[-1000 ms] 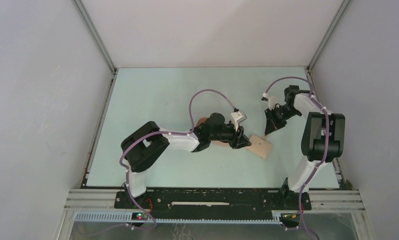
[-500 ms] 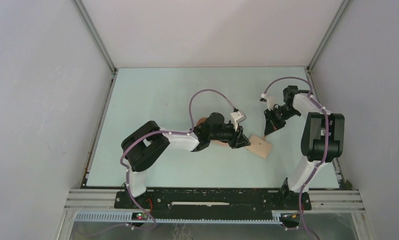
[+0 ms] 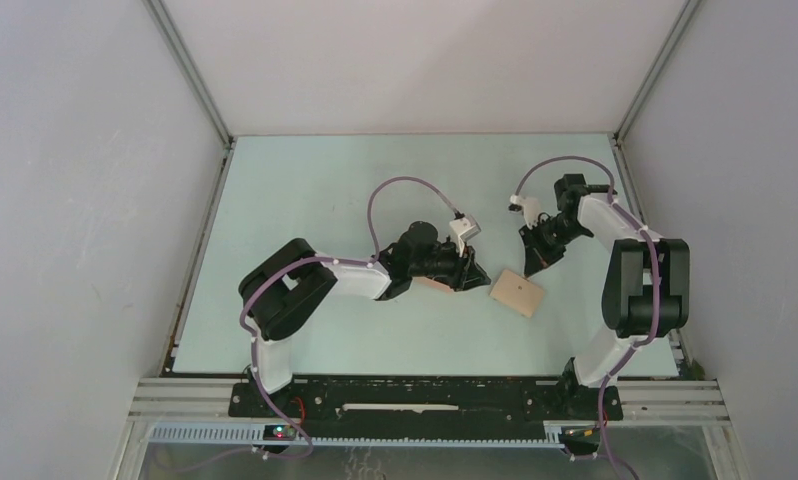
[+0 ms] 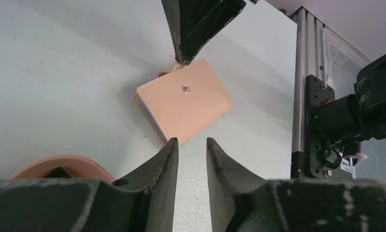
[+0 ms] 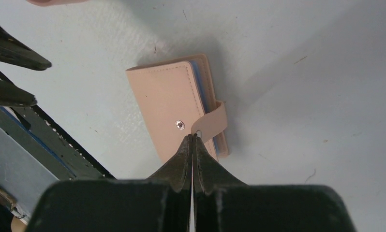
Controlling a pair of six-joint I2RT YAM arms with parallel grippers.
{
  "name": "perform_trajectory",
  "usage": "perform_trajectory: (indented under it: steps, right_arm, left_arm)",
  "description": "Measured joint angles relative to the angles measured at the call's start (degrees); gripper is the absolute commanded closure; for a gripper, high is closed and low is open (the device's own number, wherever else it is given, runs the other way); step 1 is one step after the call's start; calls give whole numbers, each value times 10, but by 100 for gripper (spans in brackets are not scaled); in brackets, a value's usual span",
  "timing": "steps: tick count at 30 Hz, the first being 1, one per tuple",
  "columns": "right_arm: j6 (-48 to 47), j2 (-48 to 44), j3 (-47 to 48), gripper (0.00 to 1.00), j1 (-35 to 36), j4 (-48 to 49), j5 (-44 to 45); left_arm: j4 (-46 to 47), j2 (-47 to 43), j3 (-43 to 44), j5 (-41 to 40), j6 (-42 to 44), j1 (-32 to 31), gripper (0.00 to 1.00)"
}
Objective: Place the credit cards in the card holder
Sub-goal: Close the card holder at the center of the board.
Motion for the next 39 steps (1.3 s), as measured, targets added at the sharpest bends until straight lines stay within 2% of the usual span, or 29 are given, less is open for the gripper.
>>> perform_trajectory:
  steps: [12, 39]
  right_arm:
    - [-4, -1, -19, 100, 39, 3, 34]
    - [-1, -1, -22, 100, 70, 2, 37]
  left_arm:
    - [11, -3, -9, 10, 0, 5, 68]
    - [23, -7, -9, 25, 0, 10, 70]
